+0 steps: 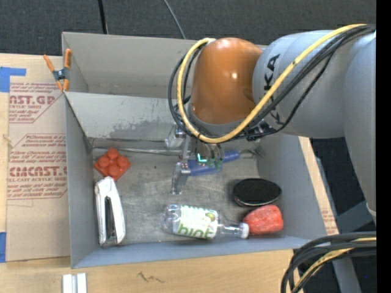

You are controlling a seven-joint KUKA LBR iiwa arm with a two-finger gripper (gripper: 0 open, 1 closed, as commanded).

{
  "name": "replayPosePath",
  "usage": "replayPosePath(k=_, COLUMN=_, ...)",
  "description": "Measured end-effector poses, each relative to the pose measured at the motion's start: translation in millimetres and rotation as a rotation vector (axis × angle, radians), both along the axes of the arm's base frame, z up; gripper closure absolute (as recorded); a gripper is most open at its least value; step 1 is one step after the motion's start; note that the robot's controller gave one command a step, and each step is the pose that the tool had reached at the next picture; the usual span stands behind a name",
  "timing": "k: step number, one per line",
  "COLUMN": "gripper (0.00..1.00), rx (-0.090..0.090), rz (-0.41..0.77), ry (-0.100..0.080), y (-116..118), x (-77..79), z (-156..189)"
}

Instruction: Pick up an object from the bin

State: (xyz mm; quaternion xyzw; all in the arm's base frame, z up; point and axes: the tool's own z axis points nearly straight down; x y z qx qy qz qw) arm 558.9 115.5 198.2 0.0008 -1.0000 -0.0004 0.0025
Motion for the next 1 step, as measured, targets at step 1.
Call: replayPosePath(k=1, gripper=0.00, rx=0.001, rz=-0.001, ry=-0.006, y=-0.6, x=1.7, z=3.0)
